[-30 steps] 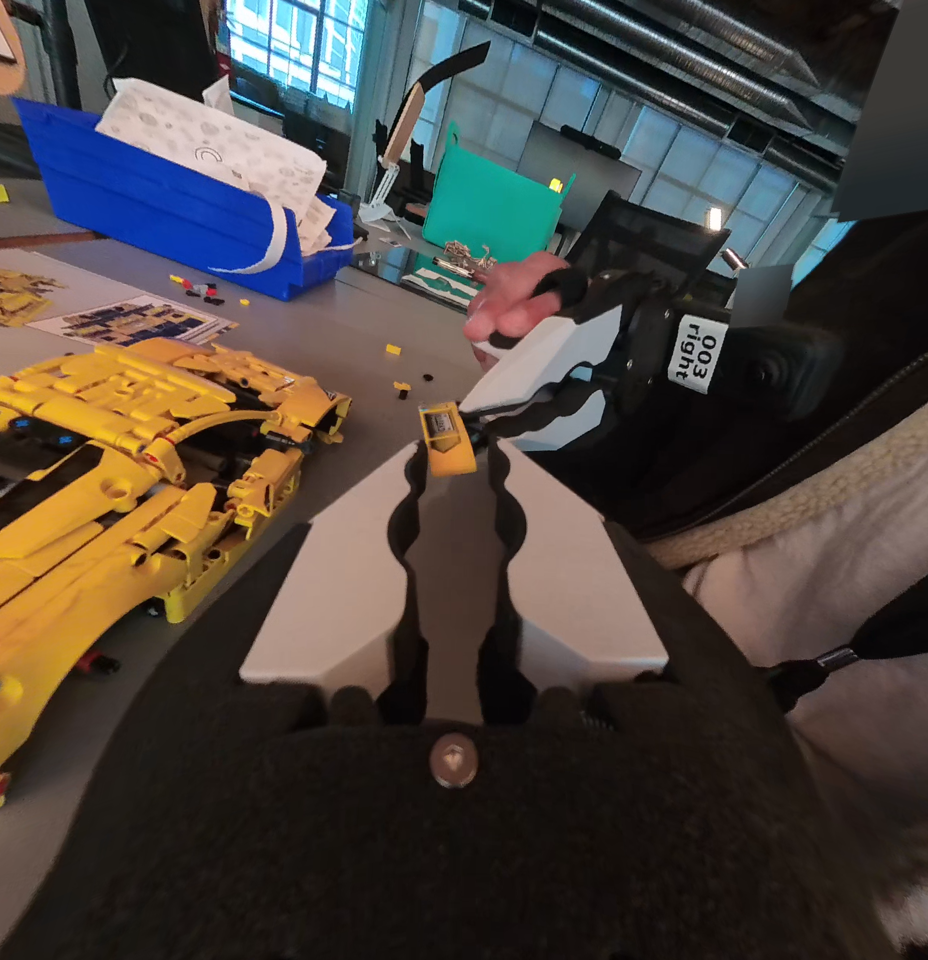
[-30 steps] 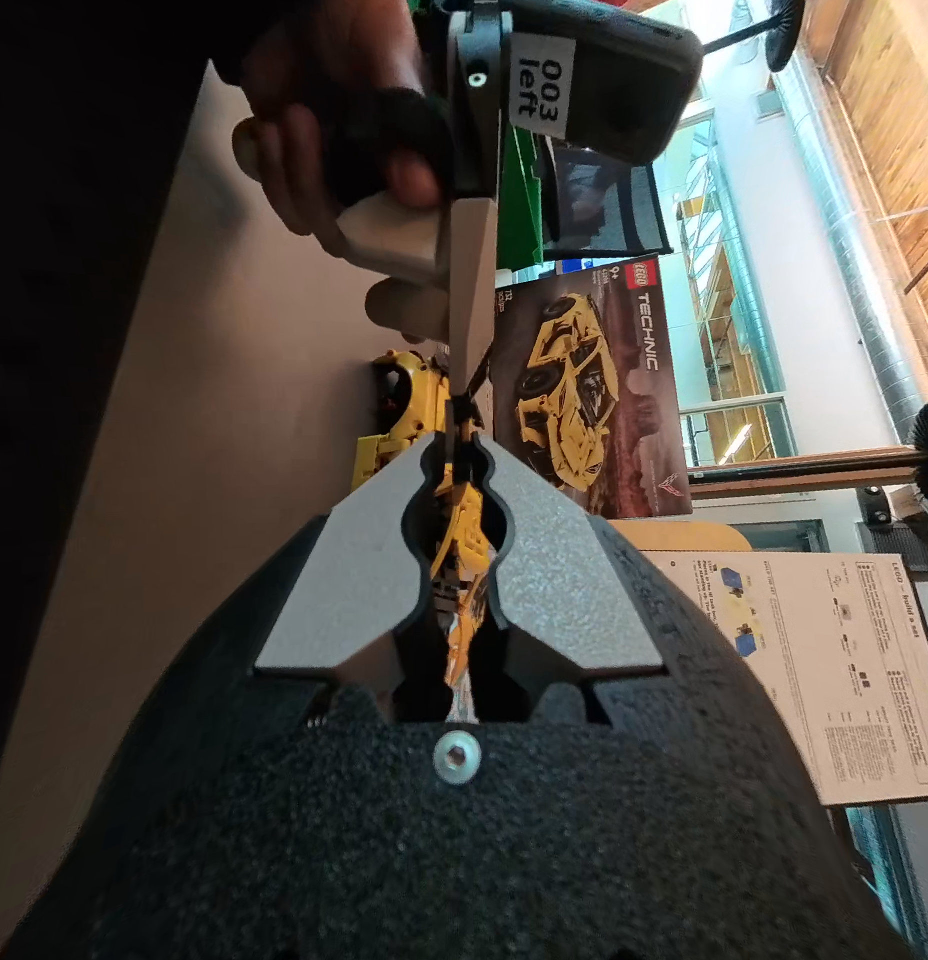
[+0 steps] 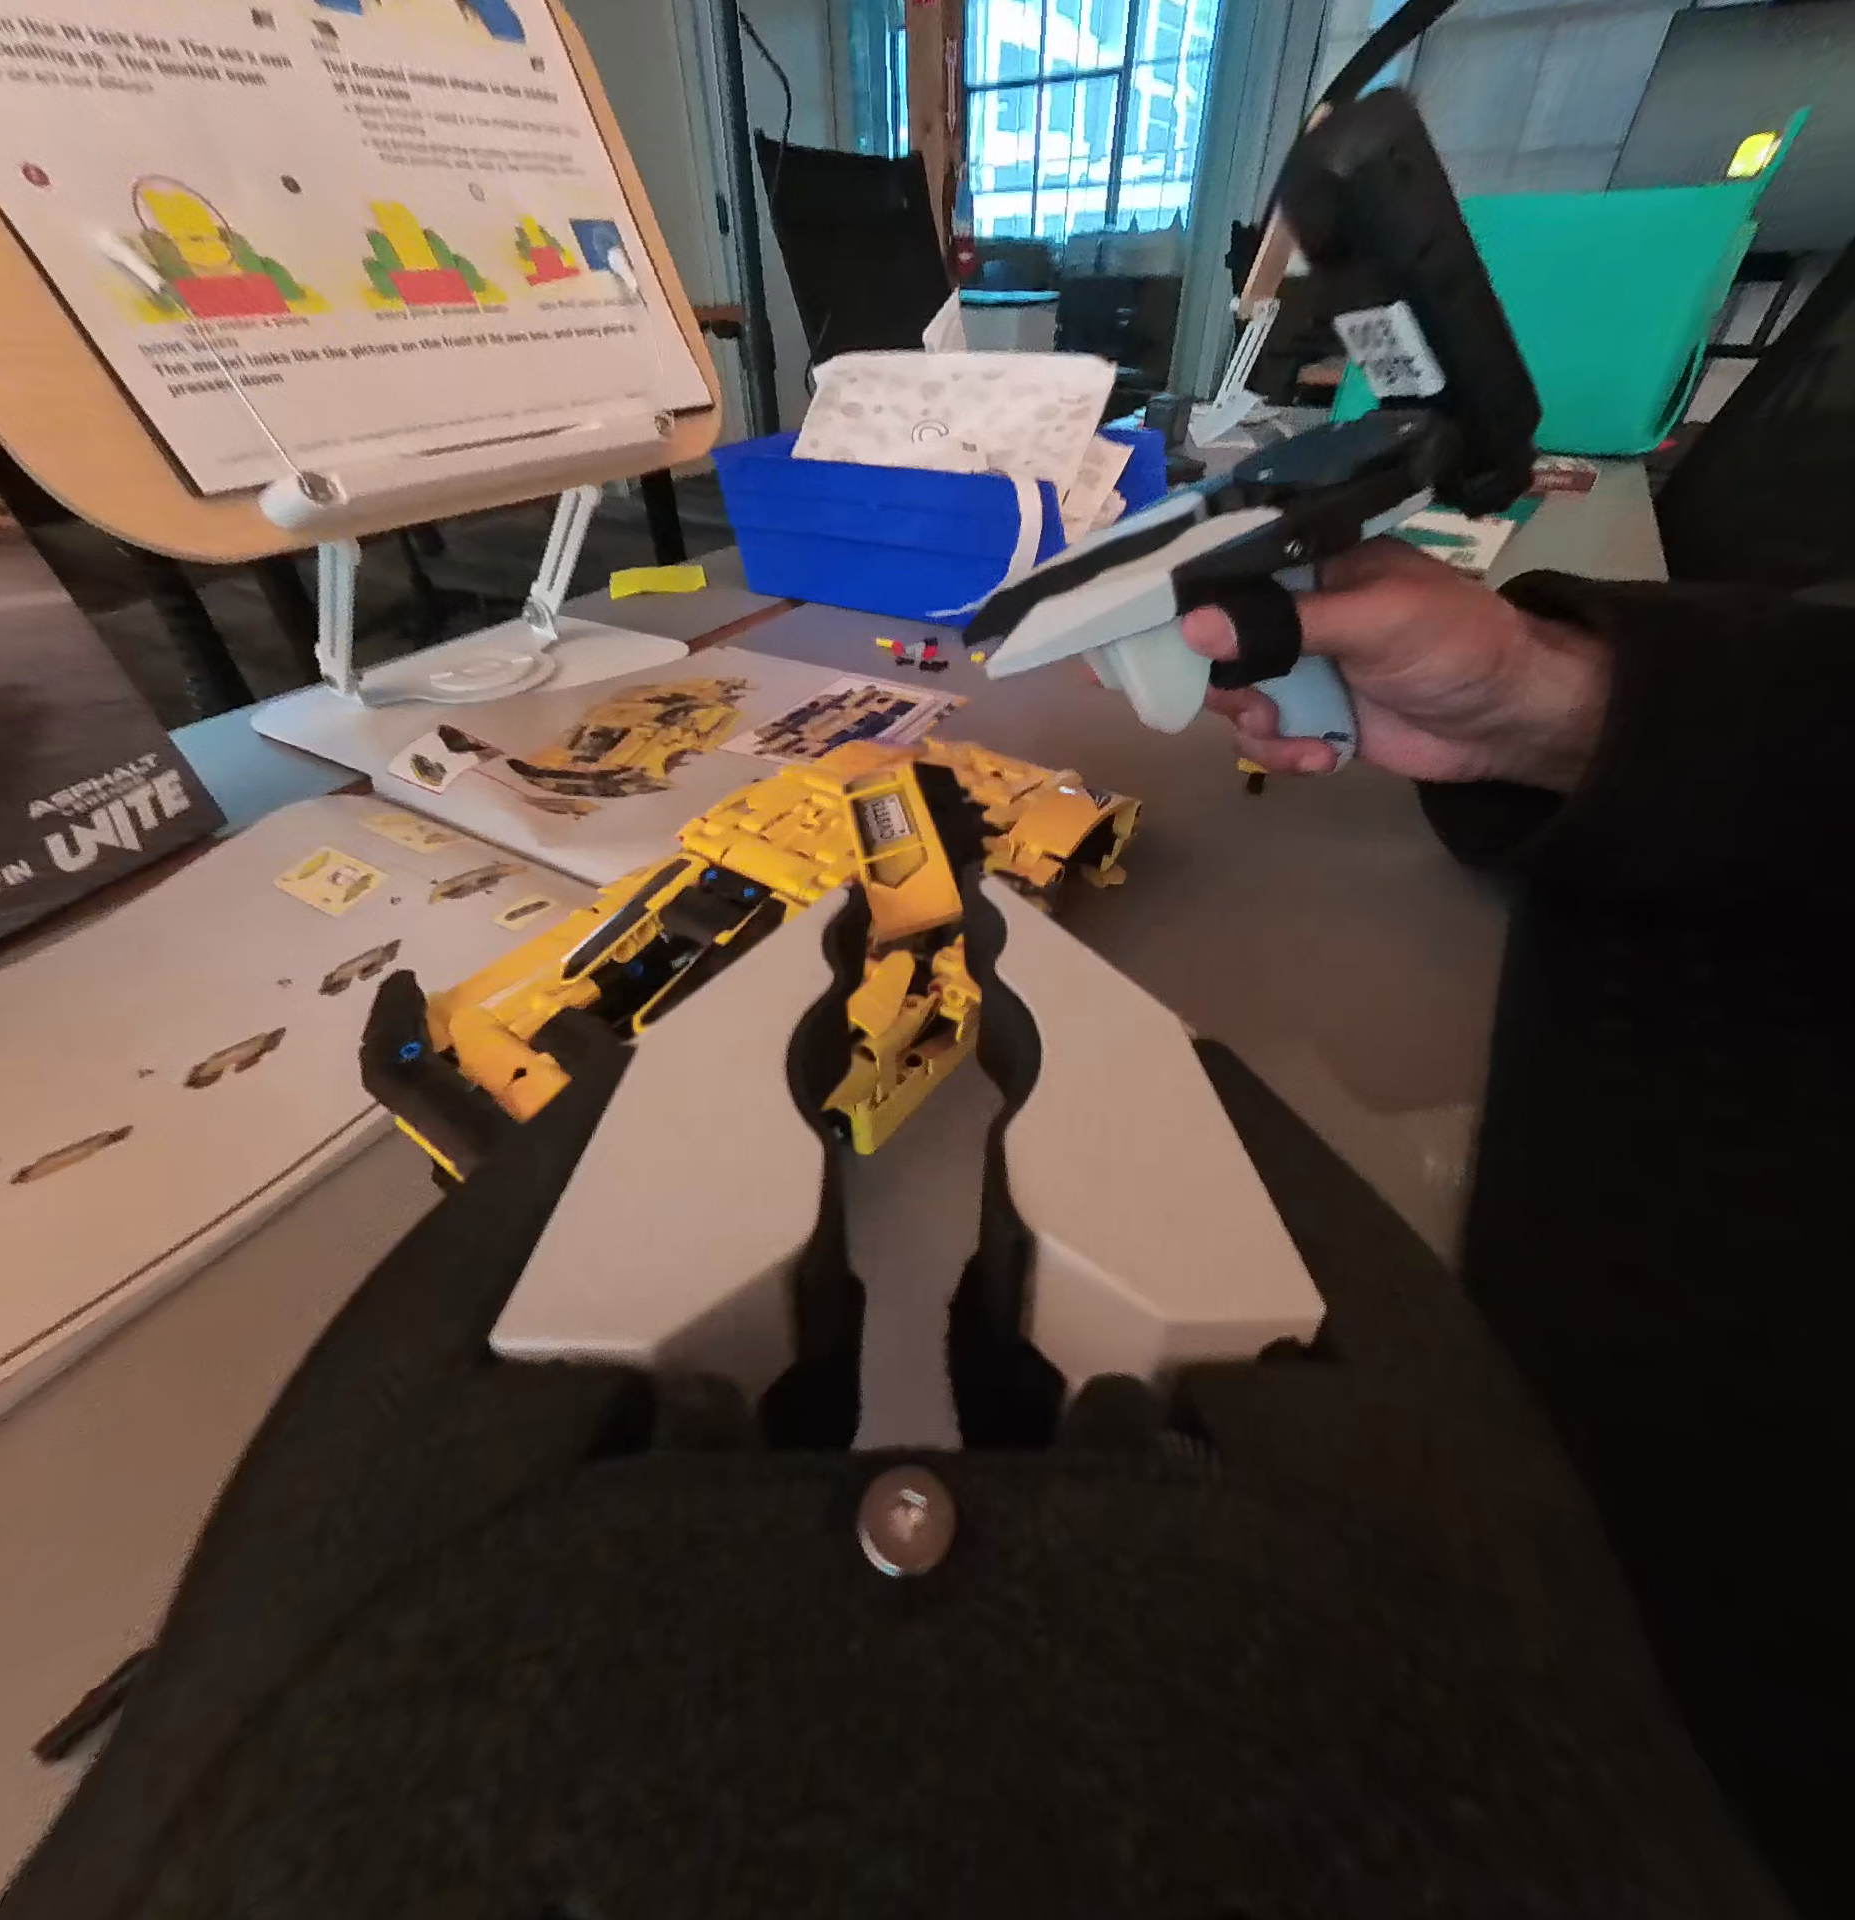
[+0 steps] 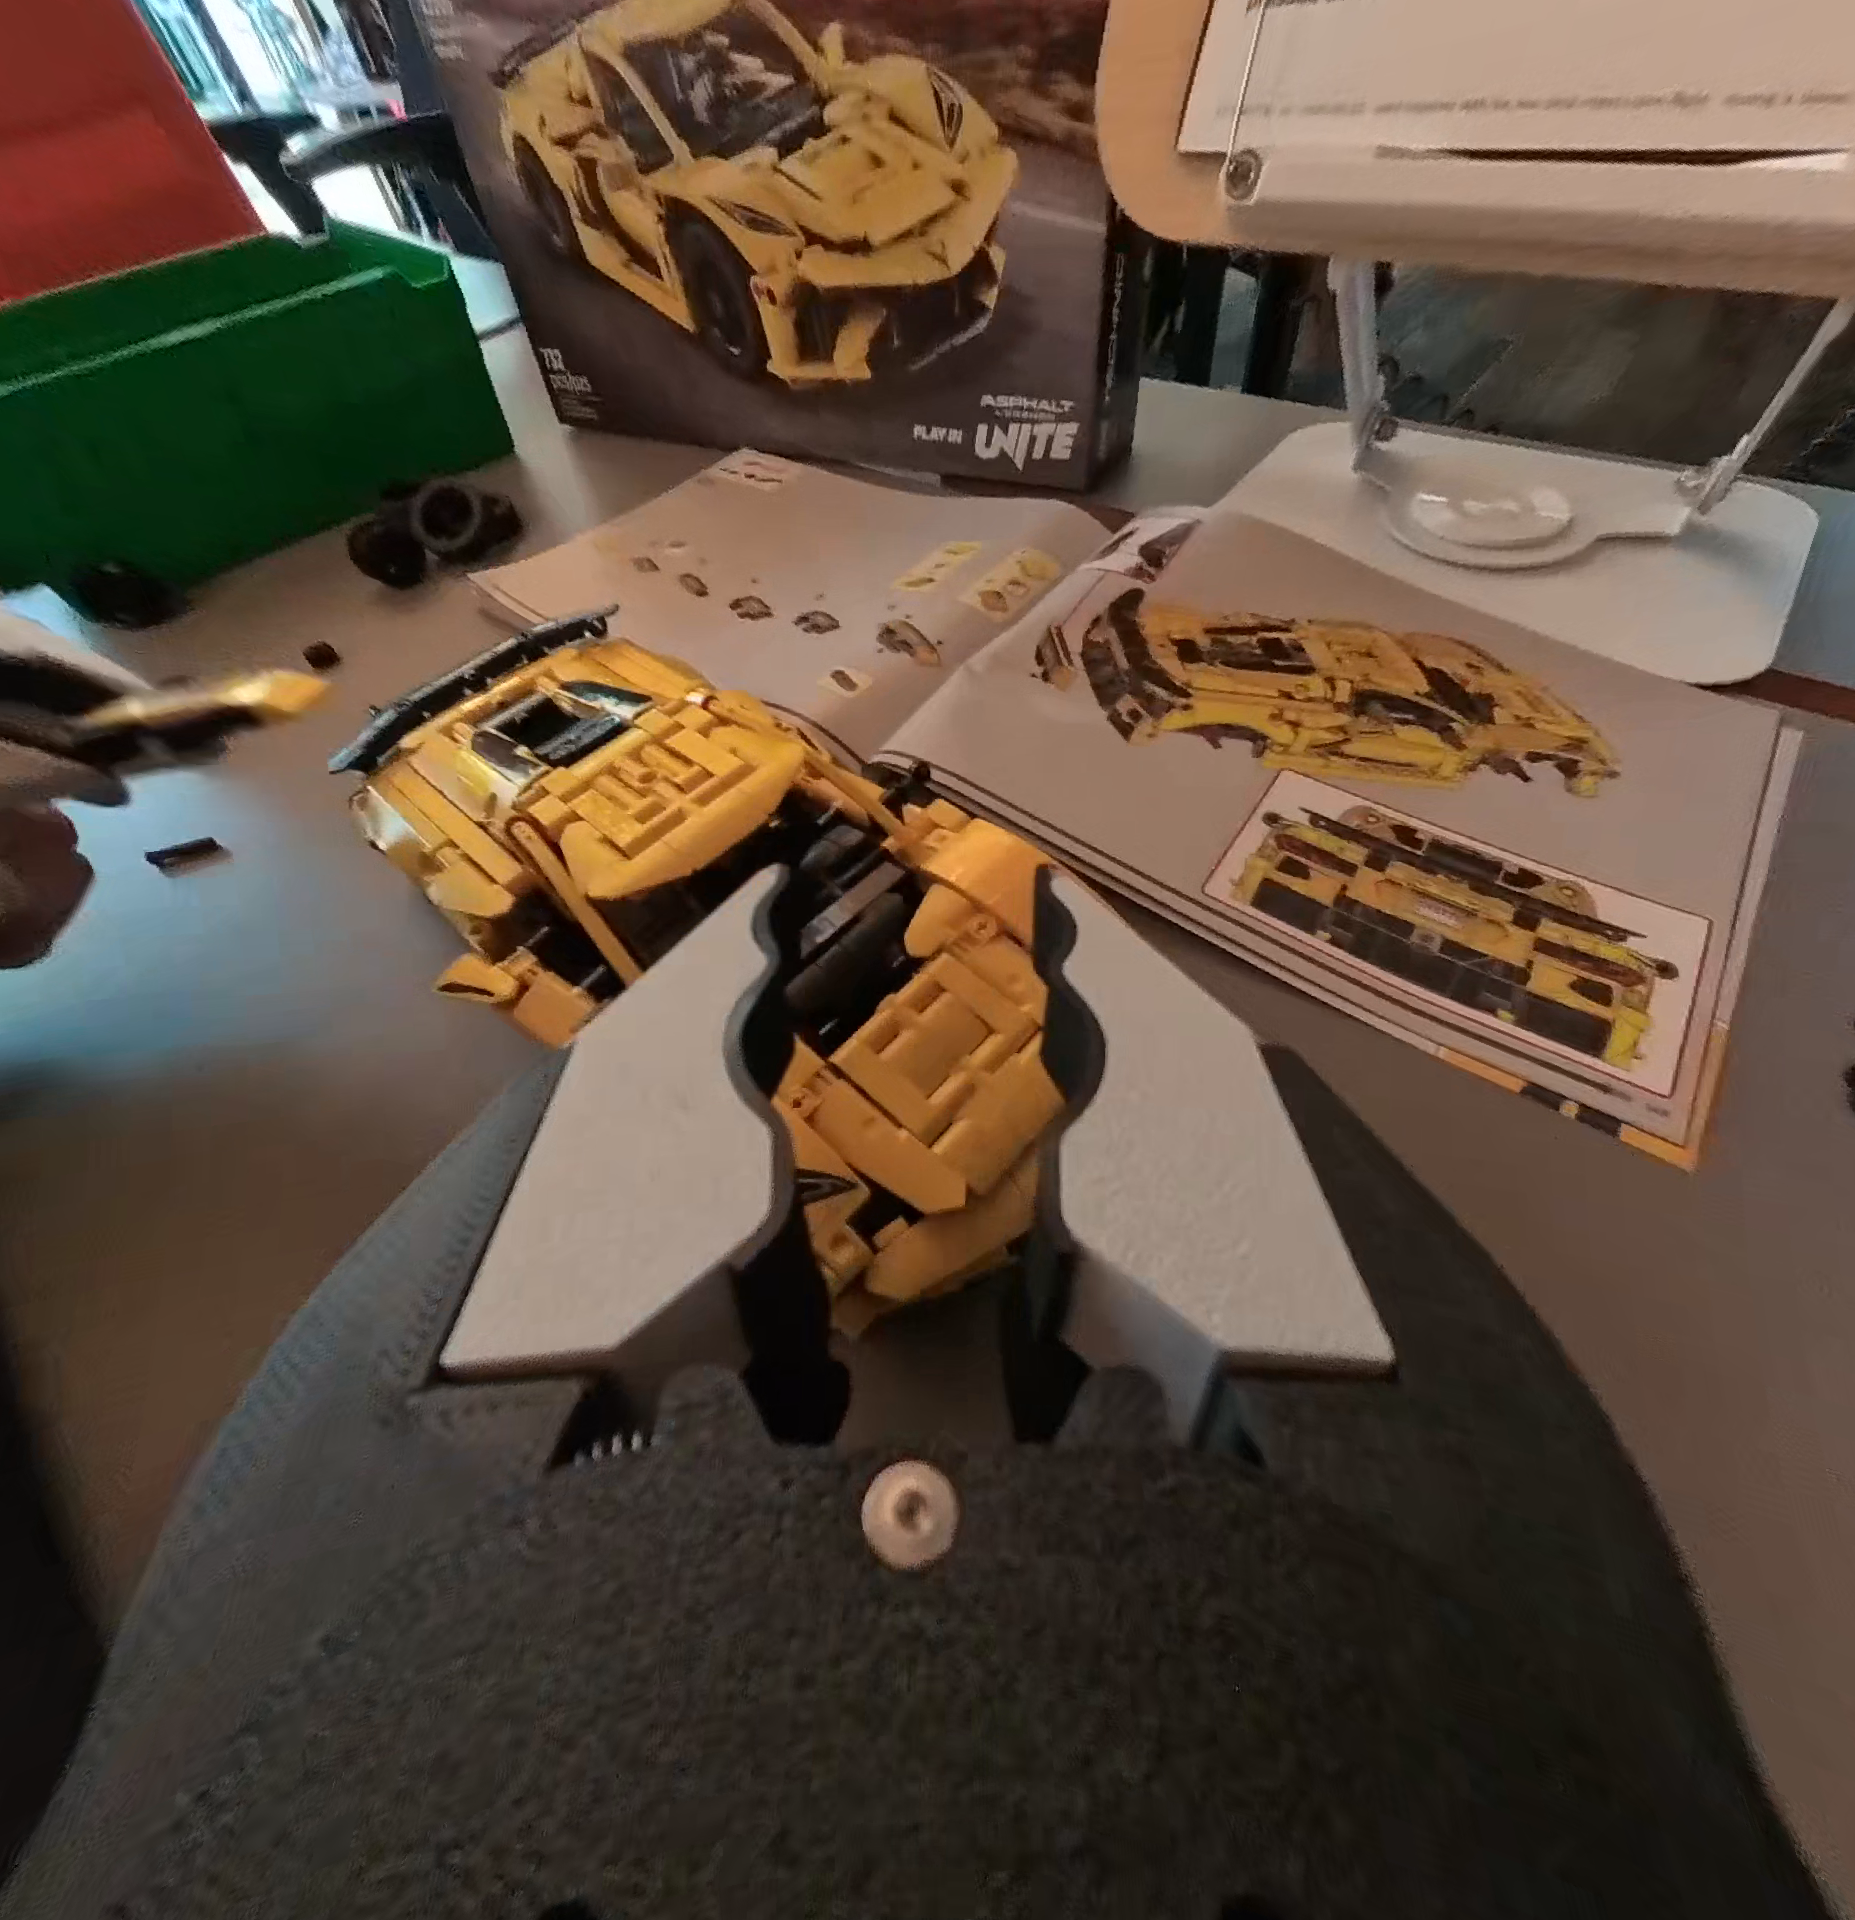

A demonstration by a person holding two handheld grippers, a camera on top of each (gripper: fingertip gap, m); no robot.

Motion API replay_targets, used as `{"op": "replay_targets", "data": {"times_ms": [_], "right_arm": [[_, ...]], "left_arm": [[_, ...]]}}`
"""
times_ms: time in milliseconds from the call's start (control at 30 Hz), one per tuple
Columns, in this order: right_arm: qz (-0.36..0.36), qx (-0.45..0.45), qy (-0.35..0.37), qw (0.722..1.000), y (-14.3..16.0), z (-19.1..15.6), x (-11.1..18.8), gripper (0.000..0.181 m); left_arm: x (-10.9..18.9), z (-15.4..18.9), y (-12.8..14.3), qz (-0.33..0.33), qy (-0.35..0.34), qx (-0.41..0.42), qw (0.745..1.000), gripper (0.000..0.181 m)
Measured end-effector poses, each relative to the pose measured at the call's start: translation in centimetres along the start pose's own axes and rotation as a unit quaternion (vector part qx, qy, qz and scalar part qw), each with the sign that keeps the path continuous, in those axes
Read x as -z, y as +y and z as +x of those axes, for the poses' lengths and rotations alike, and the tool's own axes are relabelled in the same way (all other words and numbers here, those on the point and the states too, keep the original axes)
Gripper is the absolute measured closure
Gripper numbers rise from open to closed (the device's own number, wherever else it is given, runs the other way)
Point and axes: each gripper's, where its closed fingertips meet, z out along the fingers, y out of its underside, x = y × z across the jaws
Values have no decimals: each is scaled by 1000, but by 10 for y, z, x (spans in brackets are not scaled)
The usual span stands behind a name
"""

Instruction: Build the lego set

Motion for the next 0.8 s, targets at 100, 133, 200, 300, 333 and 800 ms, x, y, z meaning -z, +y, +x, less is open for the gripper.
{"op": "replay_targets", "data": {"times_ms": [100,133,200,300,333,800], "right_arm": [[11,-14,-22,1000,0,-5,-1,143],[6,-18,-27,999,2,-7,-2,143],[11,-17,-30,999,2,-8,-2,143],[17,-18,-39,999,1,-10,-2,147],[15,-21,-41,999,2,-10,-2,147],[12,-8,-52,999,3,-17,-2,160]], "left_arm": [[-3,-1,3,-6,3,3,1000,164],[-3,-1,2,-5,5,5,1000,164],[-3,-2,2,-4,6,11,1000,164],[-3,-1,3,-4,8,13,1000,164],[-3,-1,4,-7,8,13,1000,163],[-4,0,8,-18,9,16,1000,164]]}}
